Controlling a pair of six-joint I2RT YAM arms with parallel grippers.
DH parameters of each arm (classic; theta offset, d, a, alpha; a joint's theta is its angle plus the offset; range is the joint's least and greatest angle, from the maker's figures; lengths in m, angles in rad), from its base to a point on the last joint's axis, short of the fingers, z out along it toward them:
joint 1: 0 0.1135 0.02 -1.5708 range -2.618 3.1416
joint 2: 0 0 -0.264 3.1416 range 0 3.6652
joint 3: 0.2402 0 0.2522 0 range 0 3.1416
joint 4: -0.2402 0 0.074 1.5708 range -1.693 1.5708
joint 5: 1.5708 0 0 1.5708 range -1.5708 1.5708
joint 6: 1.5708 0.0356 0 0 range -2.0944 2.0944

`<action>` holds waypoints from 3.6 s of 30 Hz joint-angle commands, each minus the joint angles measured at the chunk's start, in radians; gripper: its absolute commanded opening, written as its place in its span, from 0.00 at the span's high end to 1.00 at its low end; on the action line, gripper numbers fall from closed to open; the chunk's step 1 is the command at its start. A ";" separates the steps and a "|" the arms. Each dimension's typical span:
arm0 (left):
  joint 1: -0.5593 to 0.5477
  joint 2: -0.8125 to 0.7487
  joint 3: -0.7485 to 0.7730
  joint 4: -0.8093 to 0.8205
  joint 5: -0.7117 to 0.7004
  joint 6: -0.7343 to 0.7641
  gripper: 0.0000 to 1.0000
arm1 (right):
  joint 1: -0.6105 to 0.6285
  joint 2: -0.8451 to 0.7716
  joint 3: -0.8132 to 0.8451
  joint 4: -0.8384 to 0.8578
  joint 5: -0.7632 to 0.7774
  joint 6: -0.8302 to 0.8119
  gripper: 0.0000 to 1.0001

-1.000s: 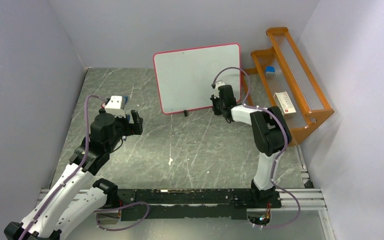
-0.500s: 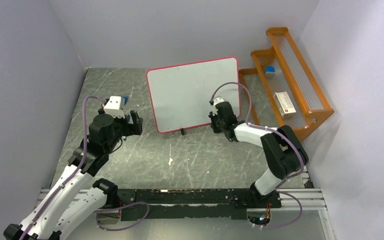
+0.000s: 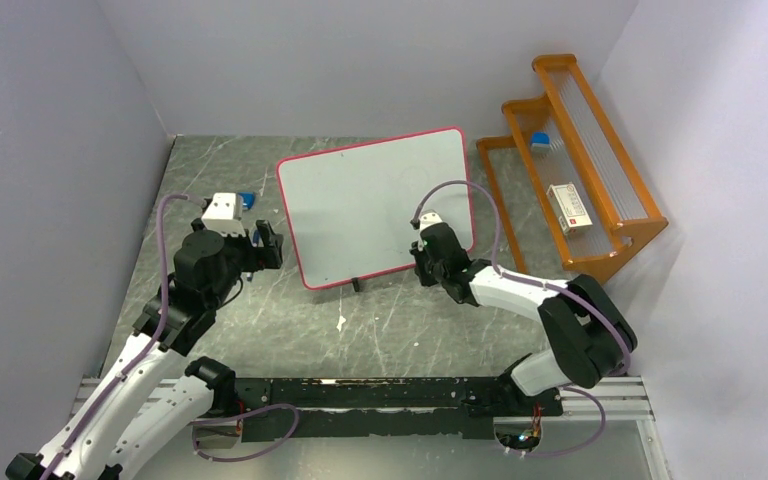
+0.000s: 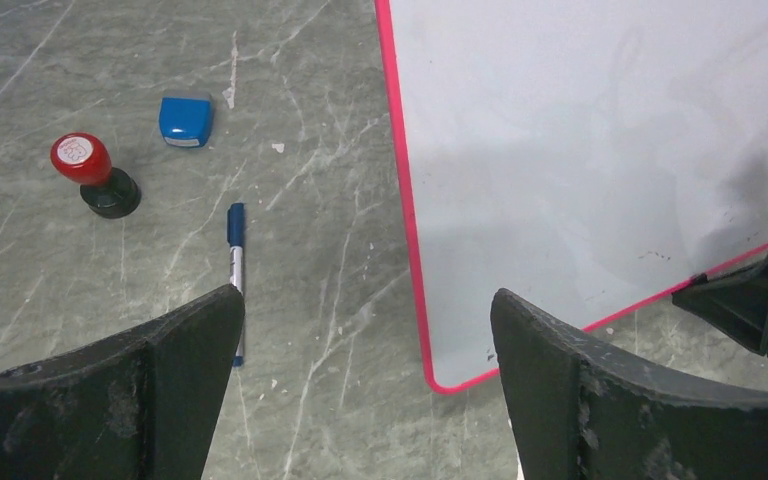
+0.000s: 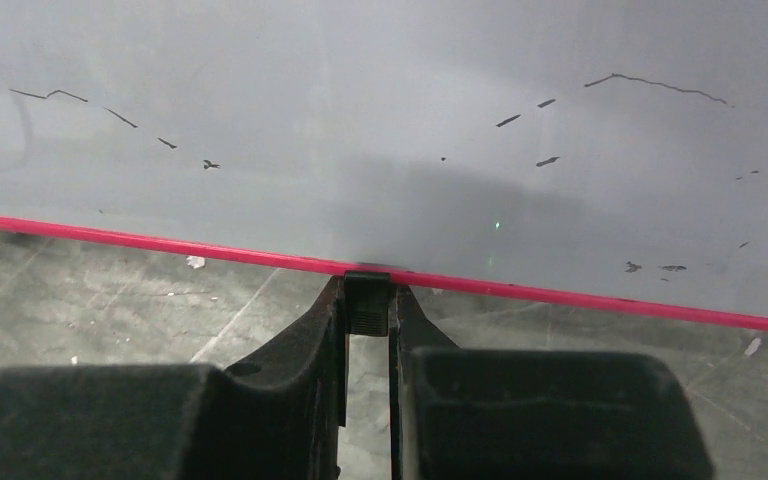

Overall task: Write a sentence on the whiteboard
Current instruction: Move the whiteboard stand to the center of the board, then open the whiteboard marker at the center of the board.

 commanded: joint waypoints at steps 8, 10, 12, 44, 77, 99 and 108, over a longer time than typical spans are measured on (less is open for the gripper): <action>0.006 -0.029 -0.010 0.002 -0.061 -0.015 0.03 | 0.033 0.027 -0.016 0.042 -0.006 0.114 1.00; 0.006 -0.031 -0.010 0.004 -0.063 -0.015 0.03 | 0.043 0.019 -0.029 0.047 0.006 0.128 1.00; 0.006 -0.031 -0.010 0.004 -0.058 -0.014 0.03 | 0.053 0.005 -0.045 0.051 0.021 0.143 1.00; 0.011 0.008 -0.007 0.000 -0.078 -0.020 0.02 | 0.070 -0.303 -0.145 -0.108 0.238 0.325 0.40; 0.332 0.661 0.226 -0.109 0.062 -0.094 0.12 | 0.070 -1.045 0.102 -0.422 0.451 0.110 0.00; 0.374 1.144 0.460 -0.212 0.112 0.023 0.56 | 0.070 -1.182 0.034 -0.426 0.522 0.105 0.00; 0.380 1.228 0.466 -0.206 0.145 0.045 0.70 | 0.070 -1.139 0.031 -0.415 0.508 0.090 0.00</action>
